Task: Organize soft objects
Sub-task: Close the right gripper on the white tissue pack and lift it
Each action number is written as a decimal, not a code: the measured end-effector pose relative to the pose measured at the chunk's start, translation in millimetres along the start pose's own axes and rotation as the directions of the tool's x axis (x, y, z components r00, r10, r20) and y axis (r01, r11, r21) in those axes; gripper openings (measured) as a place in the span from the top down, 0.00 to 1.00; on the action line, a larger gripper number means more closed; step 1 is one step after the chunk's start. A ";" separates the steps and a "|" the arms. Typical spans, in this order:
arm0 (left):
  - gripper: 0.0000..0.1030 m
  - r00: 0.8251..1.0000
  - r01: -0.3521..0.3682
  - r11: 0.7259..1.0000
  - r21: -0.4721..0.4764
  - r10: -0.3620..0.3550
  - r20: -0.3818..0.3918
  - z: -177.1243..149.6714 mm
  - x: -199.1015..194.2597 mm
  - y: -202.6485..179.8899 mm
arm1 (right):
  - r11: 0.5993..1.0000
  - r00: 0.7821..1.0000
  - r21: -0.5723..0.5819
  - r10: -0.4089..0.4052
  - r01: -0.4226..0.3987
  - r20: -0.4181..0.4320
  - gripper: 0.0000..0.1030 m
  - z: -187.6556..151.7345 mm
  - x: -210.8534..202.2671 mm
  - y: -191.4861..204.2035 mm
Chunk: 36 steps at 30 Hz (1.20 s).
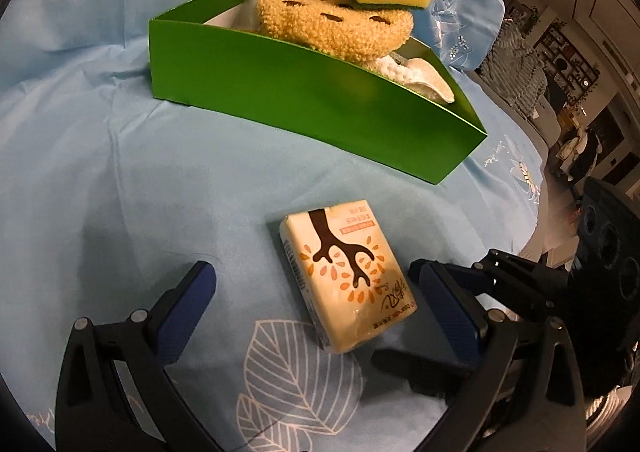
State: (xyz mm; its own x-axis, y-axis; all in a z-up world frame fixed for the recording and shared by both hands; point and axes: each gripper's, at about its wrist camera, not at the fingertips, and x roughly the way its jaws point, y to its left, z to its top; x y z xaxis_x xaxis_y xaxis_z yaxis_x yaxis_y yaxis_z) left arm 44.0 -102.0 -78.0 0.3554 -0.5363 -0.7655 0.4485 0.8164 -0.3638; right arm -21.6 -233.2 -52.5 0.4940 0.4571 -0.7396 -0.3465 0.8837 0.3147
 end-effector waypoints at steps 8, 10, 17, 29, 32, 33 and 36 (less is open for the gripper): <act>0.10 1.000 0.002 1.000 0.031 -0.002 -0.012 3.0 4.6 -5.0 | 0.998 1.000 -0.056 -0.021 0.022 0.019 0.34 5.8 16.3 15.2; 0.13 1.000 -0.005 0.999 0.048 0.006 -0.018 2.4 8.3 -10.3 | 0.998 0.999 -0.061 -0.026 0.027 0.020 0.34 4.5 16.6 16.7; 0.15 1.000 -0.011 0.997 0.081 0.013 -0.029 1.3 12.5 -18.8 | 0.995 0.999 -0.085 -0.045 0.047 0.025 0.41 1.6 16.9 18.0; 0.37 0.999 0.039 0.997 0.068 -0.036 -0.039 2.1 13.1 -23.6 | 0.995 0.995 -0.041 -0.090 0.091 0.038 0.61 -2.8 12.3 10.9; 0.38 0.998 0.046 0.997 0.064 -0.043 -0.035 1.8 13.7 -24.3 | 0.994 0.995 -0.039 -0.096 0.097 0.041 0.61 -4.0 11.5 11.9; 0.38 0.999 0.043 0.997 0.068 -0.041 -0.032 1.2 12.8 -25.4 | 0.994 0.994 -0.038 -0.097 0.098 0.042 0.61 -3.9 11.2 12.0; 0.39 0.999 0.037 0.996 0.078 -0.035 -0.026 0.0 10.8 -27.6 | 0.995 0.994 -0.035 -0.095 0.096 0.047 0.61 -3.8 11.3 12.9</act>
State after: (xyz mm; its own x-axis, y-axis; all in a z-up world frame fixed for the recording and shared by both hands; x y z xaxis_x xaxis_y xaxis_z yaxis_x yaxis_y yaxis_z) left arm 35.5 -130.4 -76.1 0.3175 -0.5591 -0.7659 0.5243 0.7765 -0.3495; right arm -23.4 -217.0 -59.0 0.5618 0.3757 -0.7371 -0.3249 0.9195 0.2210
